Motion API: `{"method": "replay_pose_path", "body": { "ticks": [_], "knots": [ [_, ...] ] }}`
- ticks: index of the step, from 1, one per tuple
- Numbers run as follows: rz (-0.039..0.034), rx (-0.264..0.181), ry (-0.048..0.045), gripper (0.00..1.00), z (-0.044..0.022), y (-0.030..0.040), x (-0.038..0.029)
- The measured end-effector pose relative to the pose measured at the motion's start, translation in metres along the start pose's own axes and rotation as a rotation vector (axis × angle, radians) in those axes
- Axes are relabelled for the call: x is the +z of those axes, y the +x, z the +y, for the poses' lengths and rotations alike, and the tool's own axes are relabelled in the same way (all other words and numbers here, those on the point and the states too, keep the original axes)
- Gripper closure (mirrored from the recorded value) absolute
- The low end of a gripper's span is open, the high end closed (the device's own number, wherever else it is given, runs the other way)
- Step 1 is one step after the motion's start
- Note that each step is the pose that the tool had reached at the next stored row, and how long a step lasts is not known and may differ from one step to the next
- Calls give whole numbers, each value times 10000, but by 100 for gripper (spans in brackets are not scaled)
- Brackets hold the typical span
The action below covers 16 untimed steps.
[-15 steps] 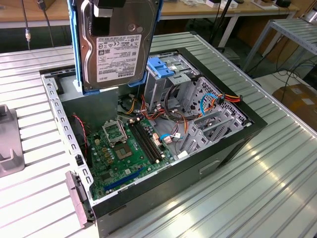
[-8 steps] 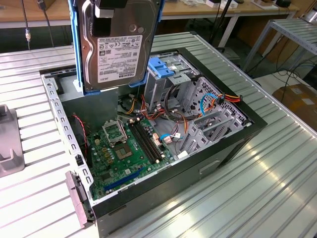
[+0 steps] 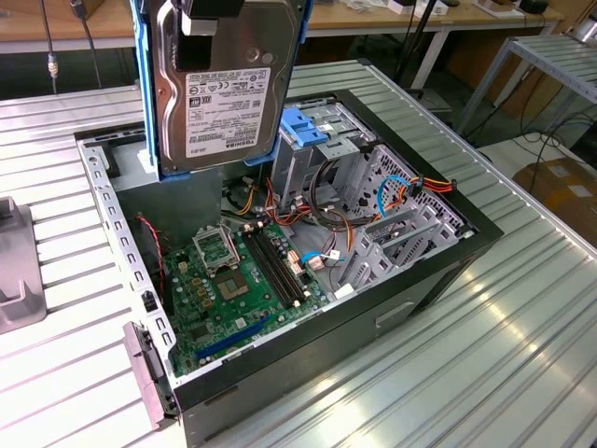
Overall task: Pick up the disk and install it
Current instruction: 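Pick up the disk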
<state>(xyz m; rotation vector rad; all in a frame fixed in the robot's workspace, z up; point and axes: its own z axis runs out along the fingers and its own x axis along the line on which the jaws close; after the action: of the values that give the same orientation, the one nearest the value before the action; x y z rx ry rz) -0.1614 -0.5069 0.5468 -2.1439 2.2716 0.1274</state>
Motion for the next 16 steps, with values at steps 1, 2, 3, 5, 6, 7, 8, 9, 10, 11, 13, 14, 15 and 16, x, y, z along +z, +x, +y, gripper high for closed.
{"method": "replay_pose_path", "body": {
  "ticks": [1, 2, 3, 5, 6, 7, 8, 9, 10, 11, 13, 14, 15, 16],
  "knots": [
    [0, 0, 1, 63, -1, 4, 0],
    [0, 0, 0, 63, -3, 10, -1],
    [0, 0, 0, 63, -4, 14, -1],
    [1, 0, 0, 63, -9, 21, -2],
    [1, 0, 0, 63, -12, 22, -2],
    [0, 0, 0, 63, -14, 24, -2],
    [1, 0, 0, 63, -16, 26, -2],
    [0, 0, 1, 63, -18, 28, -2],
    [0, 0, 0, 63, -20, 30, -2],
    [0, 0, 1, 63, -21, 32, -2],
    [1, 0, 0, 63, -27, 37, -3],
    [1, 0, 0, 63, -29, 40, -3],
    [0, 0, 1, 63, -32, 42, -2],
    [1, -1, 1, 63, -36, 44, -2]
  ]
}}
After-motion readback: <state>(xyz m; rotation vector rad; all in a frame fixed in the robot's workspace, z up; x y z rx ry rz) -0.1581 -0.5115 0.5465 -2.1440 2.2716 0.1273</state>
